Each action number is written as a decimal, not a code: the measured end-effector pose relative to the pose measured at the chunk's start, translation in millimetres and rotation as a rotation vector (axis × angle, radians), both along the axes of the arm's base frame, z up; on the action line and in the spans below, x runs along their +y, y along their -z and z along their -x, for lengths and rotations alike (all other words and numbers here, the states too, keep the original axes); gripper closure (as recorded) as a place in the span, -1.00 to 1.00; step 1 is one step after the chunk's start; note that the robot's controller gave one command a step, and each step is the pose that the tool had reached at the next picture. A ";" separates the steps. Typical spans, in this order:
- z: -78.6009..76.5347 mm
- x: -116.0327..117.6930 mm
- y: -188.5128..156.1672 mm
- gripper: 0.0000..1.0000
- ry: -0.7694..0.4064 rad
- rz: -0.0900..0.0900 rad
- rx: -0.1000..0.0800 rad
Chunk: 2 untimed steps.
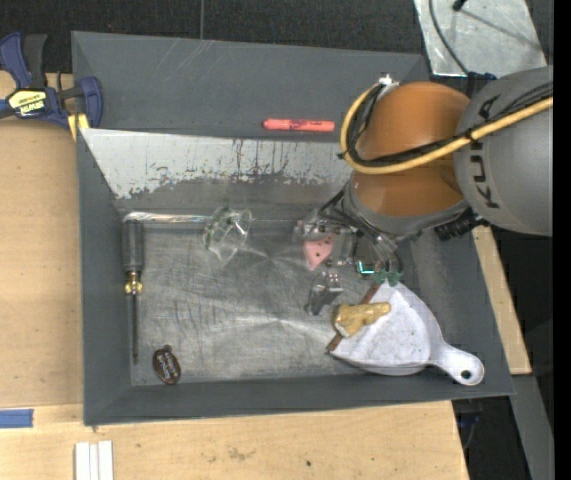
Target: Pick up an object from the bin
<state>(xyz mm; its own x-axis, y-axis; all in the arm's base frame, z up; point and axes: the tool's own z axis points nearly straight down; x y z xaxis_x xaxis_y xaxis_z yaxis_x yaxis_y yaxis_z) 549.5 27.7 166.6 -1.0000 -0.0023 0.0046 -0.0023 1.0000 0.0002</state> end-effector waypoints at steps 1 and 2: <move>-1.8 0.0 -3.9 -1.00 0.000 0.000 -0.008; 2.5 -16.0 5.1 -1.00 -0.064 -0.002 -0.010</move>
Offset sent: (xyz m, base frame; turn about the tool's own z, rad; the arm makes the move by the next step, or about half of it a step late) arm -0.0140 -0.0599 -0.0268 -0.1675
